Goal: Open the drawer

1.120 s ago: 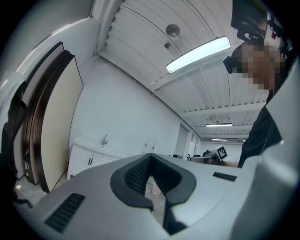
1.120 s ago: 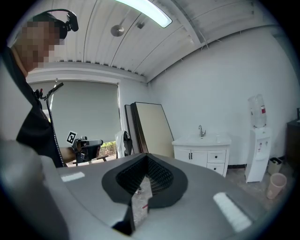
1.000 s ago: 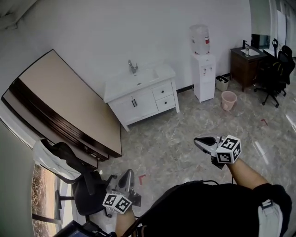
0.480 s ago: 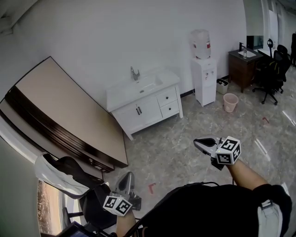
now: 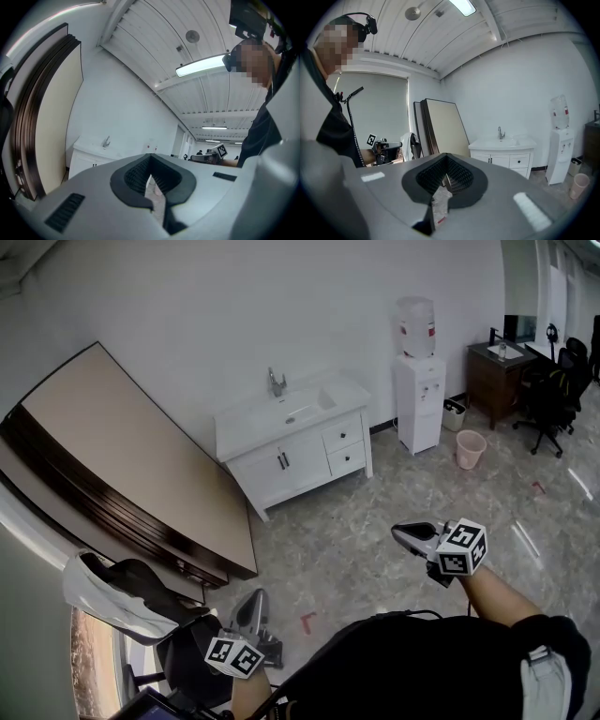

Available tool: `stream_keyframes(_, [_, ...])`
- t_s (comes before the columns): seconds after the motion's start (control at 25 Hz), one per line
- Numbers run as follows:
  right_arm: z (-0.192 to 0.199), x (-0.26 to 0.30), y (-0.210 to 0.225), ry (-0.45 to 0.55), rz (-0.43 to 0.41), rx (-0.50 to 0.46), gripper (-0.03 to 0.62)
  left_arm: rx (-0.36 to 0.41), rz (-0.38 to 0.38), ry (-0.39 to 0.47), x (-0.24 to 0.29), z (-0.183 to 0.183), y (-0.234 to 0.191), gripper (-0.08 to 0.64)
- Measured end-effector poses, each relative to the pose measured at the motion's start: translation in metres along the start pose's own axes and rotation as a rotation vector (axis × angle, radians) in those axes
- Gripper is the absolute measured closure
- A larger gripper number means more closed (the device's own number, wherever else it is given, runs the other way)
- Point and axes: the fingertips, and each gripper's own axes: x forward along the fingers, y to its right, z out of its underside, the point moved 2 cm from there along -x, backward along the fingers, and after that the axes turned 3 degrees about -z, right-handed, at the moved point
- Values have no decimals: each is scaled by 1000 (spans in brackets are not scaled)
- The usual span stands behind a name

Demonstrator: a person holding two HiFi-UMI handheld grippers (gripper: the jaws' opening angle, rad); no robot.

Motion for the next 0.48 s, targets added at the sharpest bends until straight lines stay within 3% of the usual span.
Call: stream_keyframes(0.48, [-35,39,128,-4,-127,-21,594,21,-92,26,112,-8,5,568])
